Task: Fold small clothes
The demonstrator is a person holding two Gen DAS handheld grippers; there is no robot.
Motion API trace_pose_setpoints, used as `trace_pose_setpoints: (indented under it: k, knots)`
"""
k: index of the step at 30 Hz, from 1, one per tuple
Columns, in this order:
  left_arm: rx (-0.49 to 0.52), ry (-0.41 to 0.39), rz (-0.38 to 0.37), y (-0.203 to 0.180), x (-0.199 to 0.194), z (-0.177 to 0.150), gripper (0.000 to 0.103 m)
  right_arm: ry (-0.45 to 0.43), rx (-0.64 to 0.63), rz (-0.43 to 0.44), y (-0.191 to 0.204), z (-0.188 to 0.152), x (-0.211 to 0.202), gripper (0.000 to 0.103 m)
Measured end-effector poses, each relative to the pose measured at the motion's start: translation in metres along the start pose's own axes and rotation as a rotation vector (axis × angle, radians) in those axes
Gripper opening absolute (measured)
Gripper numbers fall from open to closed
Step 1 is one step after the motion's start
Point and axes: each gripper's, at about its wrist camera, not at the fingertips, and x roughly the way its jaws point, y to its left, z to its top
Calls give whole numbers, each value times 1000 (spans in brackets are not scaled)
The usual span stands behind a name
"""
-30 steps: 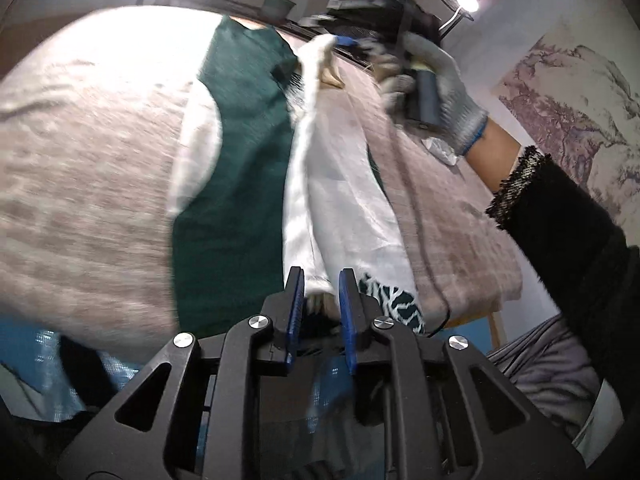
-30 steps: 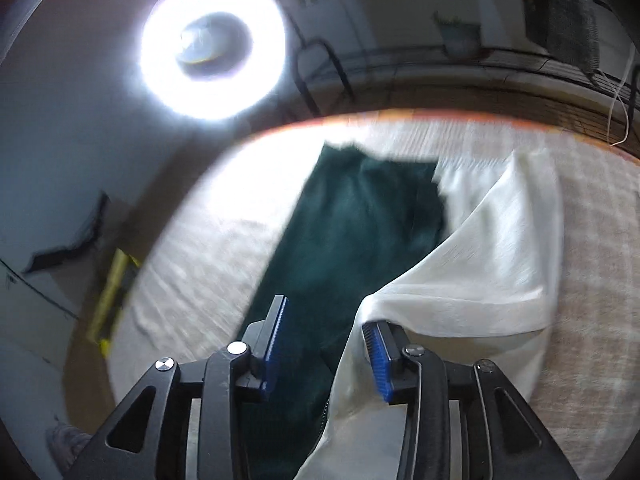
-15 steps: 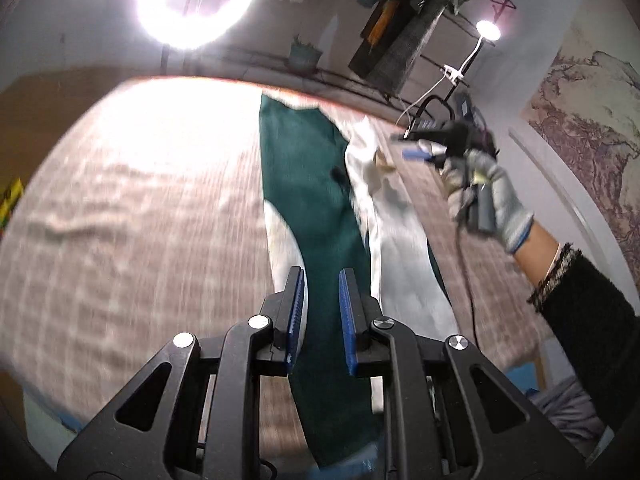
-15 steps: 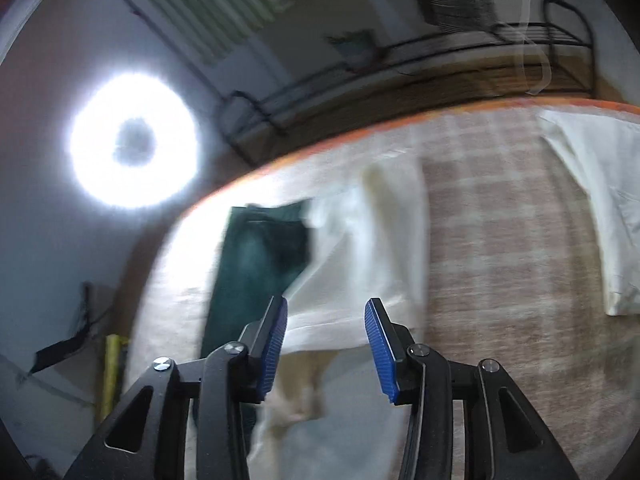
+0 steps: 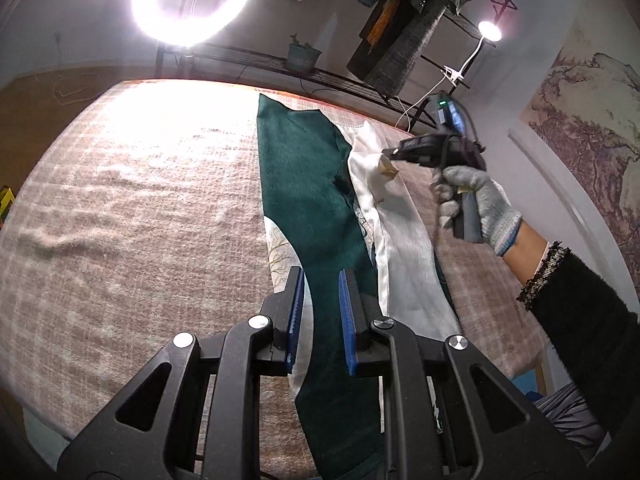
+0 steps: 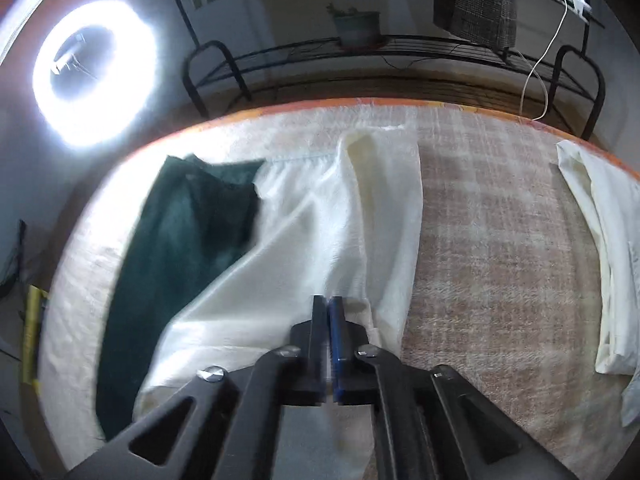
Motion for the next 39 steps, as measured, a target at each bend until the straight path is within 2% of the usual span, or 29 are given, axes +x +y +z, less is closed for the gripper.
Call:
trace_pose_setpoints:
  k: [4,6,8,9,10,15,19,20,24,27,32,36,38,39]
  knots:
    - [-16,2,-11,7,-2,0,15,-73,70,71,-9,13,-25,0]
    - [-24,-1,-11,11,-4,0,15,-80,59,58,-9,19,-29,0]
    - [-28,-4,-8,14,-5,1,15,-78,29,52,-6,21,-26,6]
    - [-30,-3,-5,15,-5,1,15,-54,29,52,-8,21,-21,28]
    - [-37,-2,-6,16,-5,1,15,-42,34,53,-9,22,-16,44]
    - [-43,7,-10,18,-4,1,15,-6,20,-13,-14,13,4,40]
    - [-34,8,-17,15,-4,0,15,19,-59,-91,-9,8,11,4]
    - [-33,8,-18,15,-5,1,15,25,-76,-100,-6,10,9,2]
    - [-33,2,-24,16,-7,1,15,1,-145,-138,9,21,-10,1]
    - [-35,-3,-26,17,-9,0,15,-24,-168,-115,25,34,-29,1]
    - [-47,-4,-41,18,-11,1,15,-57,-88,33,56,58,-41,0]
    - [-42,-11,-38,17,-11,2,15,-42,-55,116,94,71,-19,1]
    - [-57,-5,-45,18,-10,2,15,-24,-38,151,110,73,-3,7]
    - [-64,-2,-49,19,-10,3,15,-7,-27,189,117,74,2,15]
